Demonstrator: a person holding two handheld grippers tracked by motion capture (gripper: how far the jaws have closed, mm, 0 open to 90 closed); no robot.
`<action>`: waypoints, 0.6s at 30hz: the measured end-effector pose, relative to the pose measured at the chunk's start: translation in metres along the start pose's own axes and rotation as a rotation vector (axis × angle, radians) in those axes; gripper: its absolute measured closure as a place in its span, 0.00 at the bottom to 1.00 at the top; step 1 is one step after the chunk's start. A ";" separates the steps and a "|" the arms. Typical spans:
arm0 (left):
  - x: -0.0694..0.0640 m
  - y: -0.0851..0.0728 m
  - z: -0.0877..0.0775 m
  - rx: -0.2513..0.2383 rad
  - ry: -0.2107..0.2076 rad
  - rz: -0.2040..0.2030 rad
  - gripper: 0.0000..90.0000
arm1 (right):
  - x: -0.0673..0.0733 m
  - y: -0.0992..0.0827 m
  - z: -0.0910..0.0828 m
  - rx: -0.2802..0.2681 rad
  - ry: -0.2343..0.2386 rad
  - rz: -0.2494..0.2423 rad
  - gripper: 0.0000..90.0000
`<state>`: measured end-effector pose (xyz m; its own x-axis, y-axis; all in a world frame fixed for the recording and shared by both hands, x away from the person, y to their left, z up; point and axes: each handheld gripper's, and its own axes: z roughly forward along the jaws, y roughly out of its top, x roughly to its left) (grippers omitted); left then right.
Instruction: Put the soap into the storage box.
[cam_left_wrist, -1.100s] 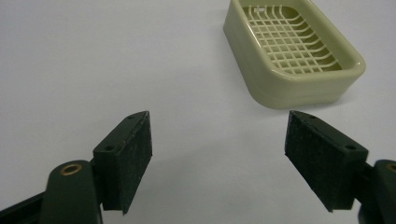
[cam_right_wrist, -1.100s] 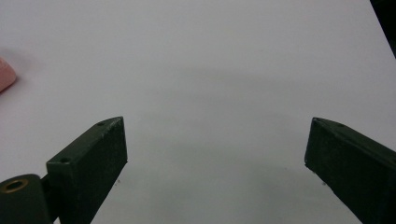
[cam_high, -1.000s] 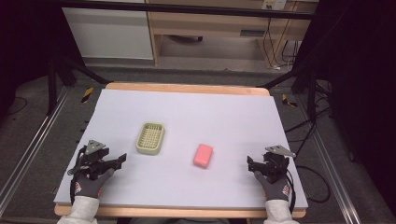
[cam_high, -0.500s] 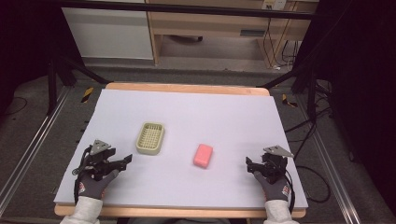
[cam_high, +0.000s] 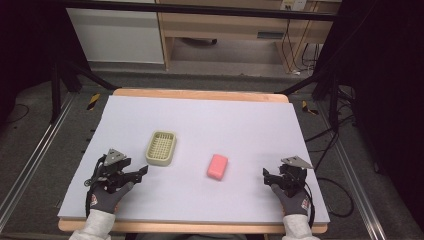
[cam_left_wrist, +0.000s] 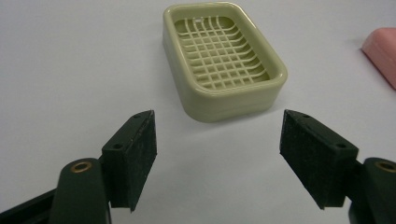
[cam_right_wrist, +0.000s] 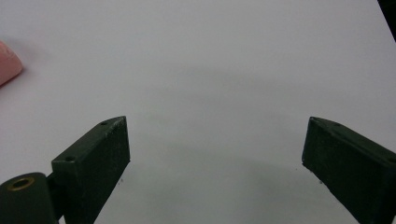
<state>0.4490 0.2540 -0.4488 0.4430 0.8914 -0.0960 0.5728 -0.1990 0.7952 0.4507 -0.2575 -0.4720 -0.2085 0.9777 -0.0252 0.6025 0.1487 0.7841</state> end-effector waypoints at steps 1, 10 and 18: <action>-0.001 0.000 0.000 -0.002 -0.007 -0.006 0.30 | 0.000 0.000 0.000 -0.001 0.000 0.002 0.09; -0.014 0.004 0.001 -0.007 -0.021 0.020 0.29 | 0.001 0.000 -0.001 -0.006 -0.003 0.001 0.09; -0.022 0.007 0.003 -0.009 -0.036 0.031 0.29 | 0.001 0.000 -0.001 -0.008 -0.005 0.006 0.09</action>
<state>0.4458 0.2317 -0.4427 0.4852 0.8695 -0.0926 0.5524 -0.2227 0.8033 0.4498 -0.2567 -0.4711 -0.2009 0.9793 -0.0240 0.5973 0.1419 0.7894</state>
